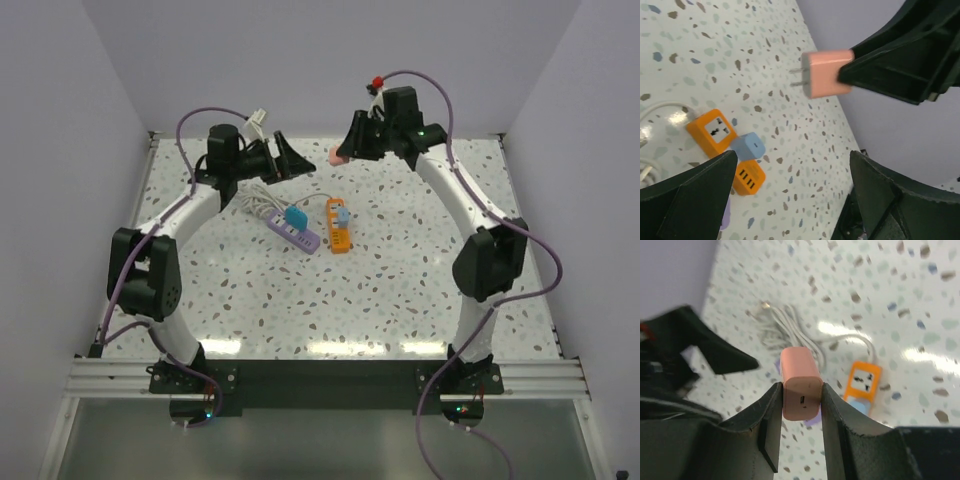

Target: Insert the plug

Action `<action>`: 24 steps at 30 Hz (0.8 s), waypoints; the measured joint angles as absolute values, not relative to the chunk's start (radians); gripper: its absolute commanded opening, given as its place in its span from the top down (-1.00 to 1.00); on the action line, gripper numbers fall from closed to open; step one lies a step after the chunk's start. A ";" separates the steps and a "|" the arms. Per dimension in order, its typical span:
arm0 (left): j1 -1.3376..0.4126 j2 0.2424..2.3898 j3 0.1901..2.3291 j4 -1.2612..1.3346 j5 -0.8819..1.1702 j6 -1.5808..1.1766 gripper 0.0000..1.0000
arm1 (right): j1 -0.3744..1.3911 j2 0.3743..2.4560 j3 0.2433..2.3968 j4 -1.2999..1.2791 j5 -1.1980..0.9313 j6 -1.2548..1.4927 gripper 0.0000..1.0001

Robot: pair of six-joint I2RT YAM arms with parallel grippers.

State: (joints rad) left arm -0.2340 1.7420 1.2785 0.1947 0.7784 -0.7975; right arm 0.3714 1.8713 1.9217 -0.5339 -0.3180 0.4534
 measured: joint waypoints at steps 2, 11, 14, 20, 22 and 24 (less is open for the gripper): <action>-0.236 1.745 1.319 0.091 0.744 -0.709 -1.00 | 0.374 1.959 1.958 -0.626 -0.292 0.432 1.00; -0.298 1.850 1.431 -0.170 0.633 -0.503 -1.00 | 0.413 2.227 2.237 -0.935 -0.190 0.352 1.00; -0.314 1.873 1.443 -0.215 0.620 -0.473 -1.00 | 0.424 2.258 2.302 -0.997 -0.161 0.327 1.00; -0.315 1.882 1.454 -0.257 0.593 -0.430 -1.00 | 0.442 2.268 2.300 -1.089 -0.088 0.280 1.00; -0.315 1.882 1.455 -0.266 0.585 -0.421 -1.00 | 0.448 2.270 2.289 -1.108 -0.069 0.271 1.00; -0.315 1.882 1.455 -0.273 0.575 -0.407 -1.00 | 0.453 2.276 2.286 -1.118 -0.059 0.266 1.00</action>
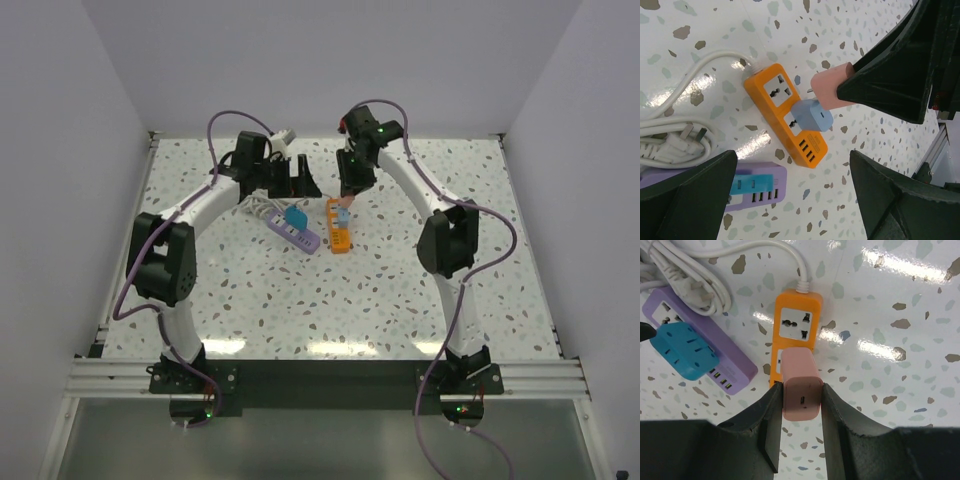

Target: Insert the plug

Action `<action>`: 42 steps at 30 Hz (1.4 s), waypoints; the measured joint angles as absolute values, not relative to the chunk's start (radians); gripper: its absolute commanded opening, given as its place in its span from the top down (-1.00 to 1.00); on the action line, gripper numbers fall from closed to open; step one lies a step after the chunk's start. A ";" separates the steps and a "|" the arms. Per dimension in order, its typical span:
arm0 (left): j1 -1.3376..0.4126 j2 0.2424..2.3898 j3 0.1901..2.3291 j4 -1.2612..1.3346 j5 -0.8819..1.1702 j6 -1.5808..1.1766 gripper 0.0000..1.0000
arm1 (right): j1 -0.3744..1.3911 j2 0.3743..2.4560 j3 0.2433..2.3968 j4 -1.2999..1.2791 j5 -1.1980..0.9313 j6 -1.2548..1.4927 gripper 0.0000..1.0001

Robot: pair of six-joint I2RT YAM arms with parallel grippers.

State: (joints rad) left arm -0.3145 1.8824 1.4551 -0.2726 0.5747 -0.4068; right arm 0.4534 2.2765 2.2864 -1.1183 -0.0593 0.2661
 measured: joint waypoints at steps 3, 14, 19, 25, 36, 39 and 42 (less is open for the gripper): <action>-0.315 1.882 1.455 -0.278 0.562 -0.394 -1.00 | 0.460 2.294 2.288 -1.119 -0.043 0.263 1.00; -0.315 1.882 1.456 -0.287 0.550 -0.369 -1.00 | 0.467 2.358 2.354 -1.117 -0.015 0.265 1.00; -0.315 1.883 1.456 -0.287 0.550 -0.369 -1.00 | 0.467 2.385 2.392 -1.118 -0.010 0.269 1.00; -0.315 1.885 1.456 -0.286 0.553 -0.369 -1.00 | 0.476 2.405 2.402 -1.110 0.012 0.281 1.00; -0.315 1.895 1.456 -0.286 0.558 -0.369 -1.00 | 0.510 2.402 2.350 -1.058 0.071 0.288 1.00; -0.315 1.898 1.456 -0.286 0.561 -0.369 -1.00 | 0.521 2.392 2.327 -1.028 0.102 0.287 1.00; -0.315 1.898 1.456 -0.286 0.564 -0.369 -1.00 | 0.530 2.387 2.315 -1.010 0.126 0.287 1.00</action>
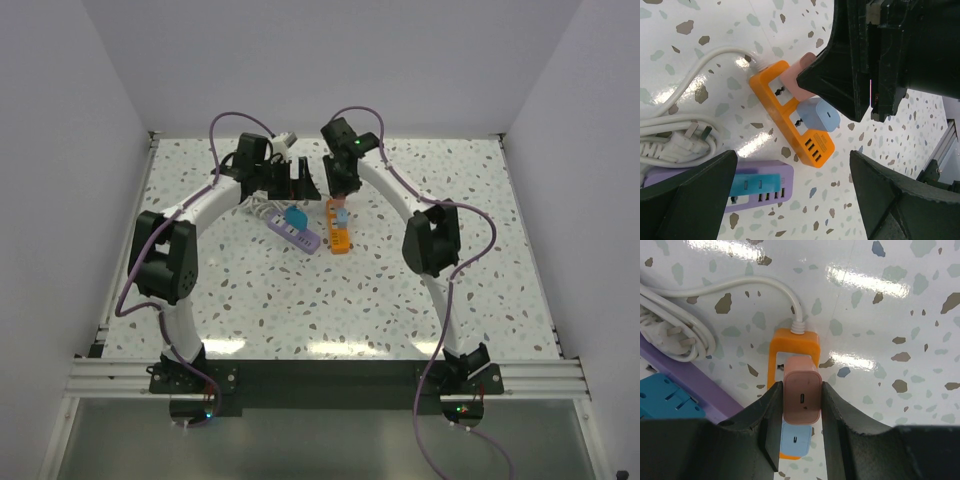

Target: Insert the plug

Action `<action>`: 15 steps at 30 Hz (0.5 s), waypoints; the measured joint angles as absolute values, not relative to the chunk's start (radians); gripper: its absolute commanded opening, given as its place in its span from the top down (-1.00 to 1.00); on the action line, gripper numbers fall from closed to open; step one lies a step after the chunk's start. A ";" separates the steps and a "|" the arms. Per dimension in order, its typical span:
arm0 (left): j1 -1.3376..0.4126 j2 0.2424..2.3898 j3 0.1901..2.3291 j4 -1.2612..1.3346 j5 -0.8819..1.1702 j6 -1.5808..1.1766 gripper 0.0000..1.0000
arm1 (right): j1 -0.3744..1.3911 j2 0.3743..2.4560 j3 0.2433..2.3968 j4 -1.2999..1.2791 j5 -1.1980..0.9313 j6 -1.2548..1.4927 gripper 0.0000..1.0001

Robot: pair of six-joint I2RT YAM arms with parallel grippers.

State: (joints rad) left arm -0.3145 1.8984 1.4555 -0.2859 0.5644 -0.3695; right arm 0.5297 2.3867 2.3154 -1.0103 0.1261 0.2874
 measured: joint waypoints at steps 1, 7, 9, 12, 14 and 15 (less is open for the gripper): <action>-0.315 1.898 1.456 -0.286 0.565 -0.369 -1.00 | 0.532 2.387 2.315 -1.007 0.134 0.287 1.00; -0.315 1.898 1.456 -0.286 0.566 -0.369 -1.00 | 0.540 2.383 2.307 -0.994 0.172 0.288 1.00; -0.315 1.898 1.456 -0.286 0.567 -0.369 -1.00 | 0.540 2.375 2.289 -0.987 0.187 0.288 1.00; -0.315 1.898 1.456 -0.286 0.569 -0.370 -1.00 | 0.539 2.366 2.261 -0.976 0.199 0.292 1.00; -0.315 1.898 1.456 -0.285 0.572 -0.369 -1.00 | 0.539 2.366 2.242 -0.970 0.201 0.295 1.00; -0.315 1.898 1.456 -0.285 0.572 -0.369 -1.00 | 0.540 2.365 2.236 -0.968 0.201 0.295 1.00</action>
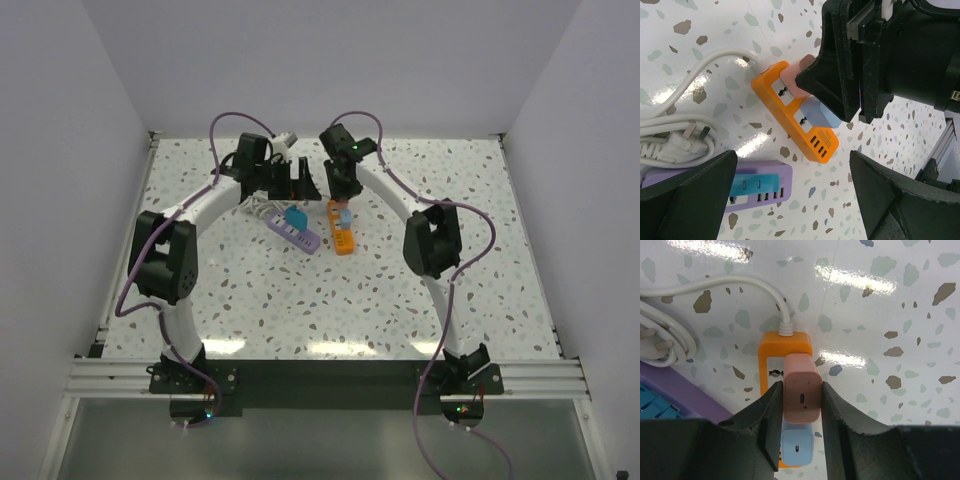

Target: Insert the plug

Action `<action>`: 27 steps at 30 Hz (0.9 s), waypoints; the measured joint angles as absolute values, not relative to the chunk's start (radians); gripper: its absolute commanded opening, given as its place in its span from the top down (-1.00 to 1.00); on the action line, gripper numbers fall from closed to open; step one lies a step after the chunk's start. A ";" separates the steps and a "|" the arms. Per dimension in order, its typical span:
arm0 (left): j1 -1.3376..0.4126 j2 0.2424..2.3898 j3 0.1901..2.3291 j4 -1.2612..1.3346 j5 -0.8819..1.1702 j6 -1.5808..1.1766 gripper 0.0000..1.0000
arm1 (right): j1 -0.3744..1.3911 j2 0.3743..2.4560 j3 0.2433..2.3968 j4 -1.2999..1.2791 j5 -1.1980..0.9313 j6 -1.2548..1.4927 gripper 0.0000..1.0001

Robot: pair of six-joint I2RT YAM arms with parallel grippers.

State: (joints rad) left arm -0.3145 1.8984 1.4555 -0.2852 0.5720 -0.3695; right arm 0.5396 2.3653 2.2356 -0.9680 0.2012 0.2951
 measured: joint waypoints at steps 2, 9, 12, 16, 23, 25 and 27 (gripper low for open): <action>-0.315 1.898 1.456 -0.285 0.572 -0.369 -1.00 | 0.540 2.359 2.225 -0.962 0.201 0.295 1.00; -0.315 1.898 1.456 -0.285 0.572 -0.370 -1.00 | 0.542 2.322 2.153 -0.912 0.201 0.297 1.00; -0.315 1.898 1.456 -0.285 0.572 -0.370 -1.00 | 0.543 2.275 2.059 -0.855 0.201 0.294 1.00; -0.315 1.898 1.456 -0.285 0.573 -0.370 -1.00 | 0.545 2.225 1.966 -0.802 0.200 0.290 1.00; -0.315 1.898 1.456 -0.285 0.572 -0.369 -1.00 | 0.549 2.193 1.897 -0.736 0.200 0.283 1.00; -0.315 1.898 1.456 -0.284 0.572 -0.369 -1.00 | 0.549 2.180 1.870 -0.709 0.199 0.283 1.00; -0.314 1.898 1.456 -0.285 0.572 -0.369 -1.00 | 0.549 2.168 1.845 -0.684 0.197 0.283 1.00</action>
